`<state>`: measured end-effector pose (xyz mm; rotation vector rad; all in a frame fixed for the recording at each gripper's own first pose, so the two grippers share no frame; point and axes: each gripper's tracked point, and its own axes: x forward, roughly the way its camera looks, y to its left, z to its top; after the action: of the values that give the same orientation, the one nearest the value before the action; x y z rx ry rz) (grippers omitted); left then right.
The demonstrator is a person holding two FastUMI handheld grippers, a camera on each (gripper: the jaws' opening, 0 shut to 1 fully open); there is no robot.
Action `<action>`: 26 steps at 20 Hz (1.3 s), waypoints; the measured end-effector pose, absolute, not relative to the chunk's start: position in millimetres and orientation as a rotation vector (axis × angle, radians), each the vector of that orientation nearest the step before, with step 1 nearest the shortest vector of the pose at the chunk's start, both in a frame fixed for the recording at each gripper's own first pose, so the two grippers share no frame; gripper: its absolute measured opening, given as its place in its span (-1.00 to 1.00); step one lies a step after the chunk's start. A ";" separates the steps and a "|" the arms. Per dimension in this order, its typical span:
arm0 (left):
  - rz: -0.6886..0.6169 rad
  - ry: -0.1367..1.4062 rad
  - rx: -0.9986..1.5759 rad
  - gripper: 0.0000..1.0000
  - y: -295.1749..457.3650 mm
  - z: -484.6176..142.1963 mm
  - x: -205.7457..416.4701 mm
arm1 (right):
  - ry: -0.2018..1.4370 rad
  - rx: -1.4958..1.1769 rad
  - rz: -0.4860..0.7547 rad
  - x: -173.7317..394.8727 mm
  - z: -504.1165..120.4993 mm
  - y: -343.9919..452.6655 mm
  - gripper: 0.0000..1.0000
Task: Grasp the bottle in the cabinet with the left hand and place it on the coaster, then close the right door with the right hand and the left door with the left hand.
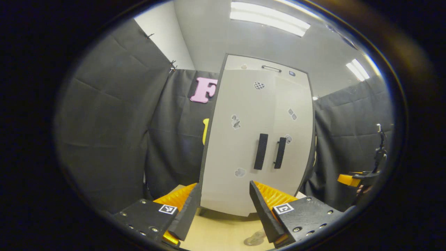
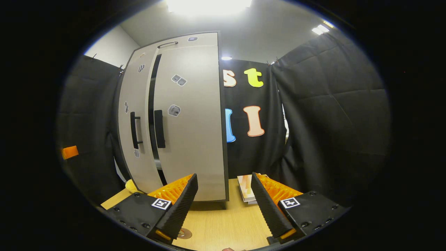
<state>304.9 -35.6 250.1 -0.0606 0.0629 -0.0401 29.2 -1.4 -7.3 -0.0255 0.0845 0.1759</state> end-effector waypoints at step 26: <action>-0.140 0.151 0.144 0.77 -38.9 210.8 314.3 | 0.118 -0.019 0.101 8.2 -32.8 7.8 0.95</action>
<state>314.3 -38.9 210.8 0.1438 0.1507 -0.1403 8.2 7.8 -32.8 -0.0186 0.1182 0.1014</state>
